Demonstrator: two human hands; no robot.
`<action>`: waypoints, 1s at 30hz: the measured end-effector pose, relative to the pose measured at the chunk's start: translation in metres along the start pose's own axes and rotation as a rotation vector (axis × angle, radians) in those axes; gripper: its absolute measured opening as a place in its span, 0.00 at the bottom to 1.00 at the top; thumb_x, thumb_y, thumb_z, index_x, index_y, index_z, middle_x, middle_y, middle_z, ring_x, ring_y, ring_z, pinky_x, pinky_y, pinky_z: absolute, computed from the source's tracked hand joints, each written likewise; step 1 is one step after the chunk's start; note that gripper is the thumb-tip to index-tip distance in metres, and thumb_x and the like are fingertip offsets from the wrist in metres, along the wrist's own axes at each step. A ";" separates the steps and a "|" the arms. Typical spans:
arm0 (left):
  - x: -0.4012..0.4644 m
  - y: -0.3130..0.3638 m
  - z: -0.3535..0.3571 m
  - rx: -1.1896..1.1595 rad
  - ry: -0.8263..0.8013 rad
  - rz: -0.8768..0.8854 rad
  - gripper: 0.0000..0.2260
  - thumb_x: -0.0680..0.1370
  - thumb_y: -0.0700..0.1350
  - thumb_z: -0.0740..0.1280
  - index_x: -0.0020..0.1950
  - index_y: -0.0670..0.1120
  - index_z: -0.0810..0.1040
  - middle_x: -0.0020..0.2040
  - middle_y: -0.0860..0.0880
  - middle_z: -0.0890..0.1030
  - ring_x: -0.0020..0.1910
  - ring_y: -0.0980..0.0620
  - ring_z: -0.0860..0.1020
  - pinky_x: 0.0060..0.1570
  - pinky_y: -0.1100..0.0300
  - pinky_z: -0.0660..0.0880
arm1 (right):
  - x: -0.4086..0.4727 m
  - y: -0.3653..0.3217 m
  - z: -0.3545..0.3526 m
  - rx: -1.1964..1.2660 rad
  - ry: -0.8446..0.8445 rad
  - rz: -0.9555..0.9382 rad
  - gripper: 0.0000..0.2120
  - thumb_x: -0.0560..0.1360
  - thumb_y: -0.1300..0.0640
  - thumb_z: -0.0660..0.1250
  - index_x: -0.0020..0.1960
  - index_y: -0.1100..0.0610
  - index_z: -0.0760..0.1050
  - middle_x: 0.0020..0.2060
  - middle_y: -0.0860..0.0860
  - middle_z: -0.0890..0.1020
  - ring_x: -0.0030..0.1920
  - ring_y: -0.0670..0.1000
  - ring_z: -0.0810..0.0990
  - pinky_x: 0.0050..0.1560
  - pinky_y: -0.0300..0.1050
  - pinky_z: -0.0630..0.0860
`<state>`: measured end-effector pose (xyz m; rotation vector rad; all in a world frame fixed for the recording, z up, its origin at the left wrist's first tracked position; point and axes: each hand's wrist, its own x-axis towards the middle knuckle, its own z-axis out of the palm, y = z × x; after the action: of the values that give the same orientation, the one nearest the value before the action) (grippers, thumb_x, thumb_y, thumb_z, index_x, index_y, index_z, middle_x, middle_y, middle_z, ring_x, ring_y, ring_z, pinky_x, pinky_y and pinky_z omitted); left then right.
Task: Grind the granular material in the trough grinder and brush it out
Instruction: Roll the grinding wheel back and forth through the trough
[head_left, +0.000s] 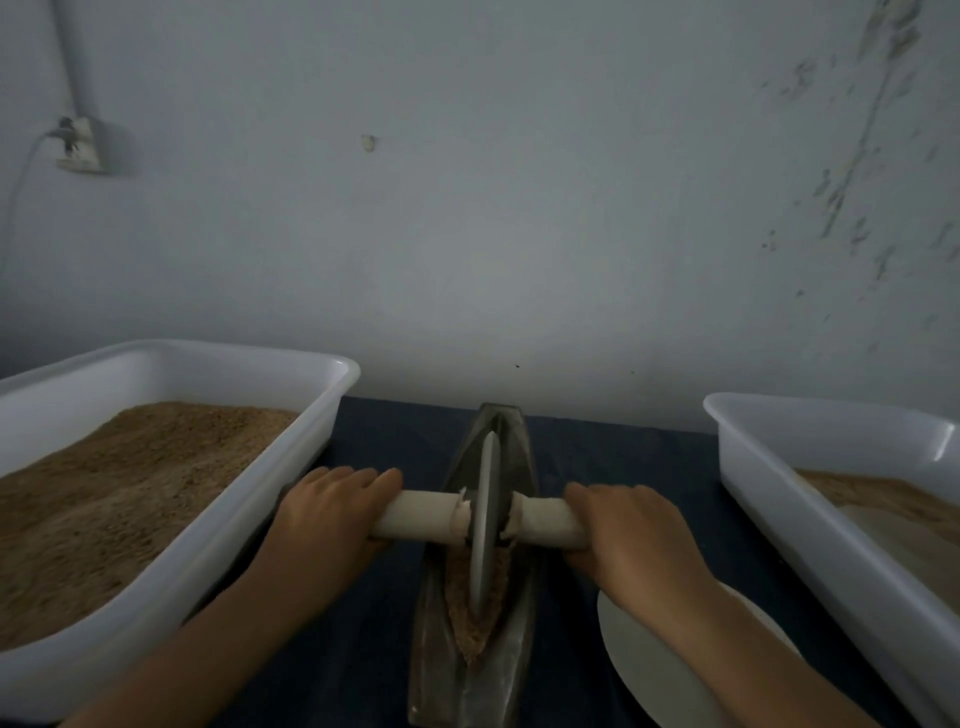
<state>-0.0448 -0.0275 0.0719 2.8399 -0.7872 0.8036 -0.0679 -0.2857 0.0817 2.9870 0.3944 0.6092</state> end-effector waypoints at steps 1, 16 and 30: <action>-0.003 0.001 -0.004 0.015 0.025 0.021 0.23 0.49 0.50 0.83 0.39 0.50 0.79 0.32 0.53 0.80 0.30 0.56 0.80 0.29 0.59 0.77 | -0.005 -0.001 -0.003 0.007 -0.010 -0.007 0.10 0.74 0.47 0.62 0.53 0.49 0.70 0.51 0.46 0.78 0.51 0.49 0.76 0.41 0.41 0.57; 0.061 -0.014 0.043 0.135 -0.025 -0.152 0.13 0.75 0.54 0.65 0.57 0.52 0.72 0.55 0.54 0.78 0.55 0.53 0.75 0.53 0.60 0.66 | 0.055 0.023 0.023 -0.035 -0.045 0.107 0.12 0.71 0.48 0.65 0.53 0.49 0.74 0.49 0.49 0.81 0.49 0.52 0.79 0.37 0.40 0.62; 0.031 -0.009 0.028 0.070 0.012 -0.066 0.14 0.73 0.52 0.69 0.56 0.52 0.73 0.52 0.53 0.79 0.52 0.53 0.76 0.51 0.60 0.67 | 0.028 0.016 0.020 -0.044 -0.011 0.056 0.12 0.74 0.47 0.63 0.55 0.49 0.71 0.50 0.46 0.79 0.50 0.49 0.77 0.39 0.41 0.59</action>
<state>-0.0040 -0.0397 0.0641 2.9016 -0.6730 0.8551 -0.0317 -0.2938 0.0751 2.9669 0.2933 0.5975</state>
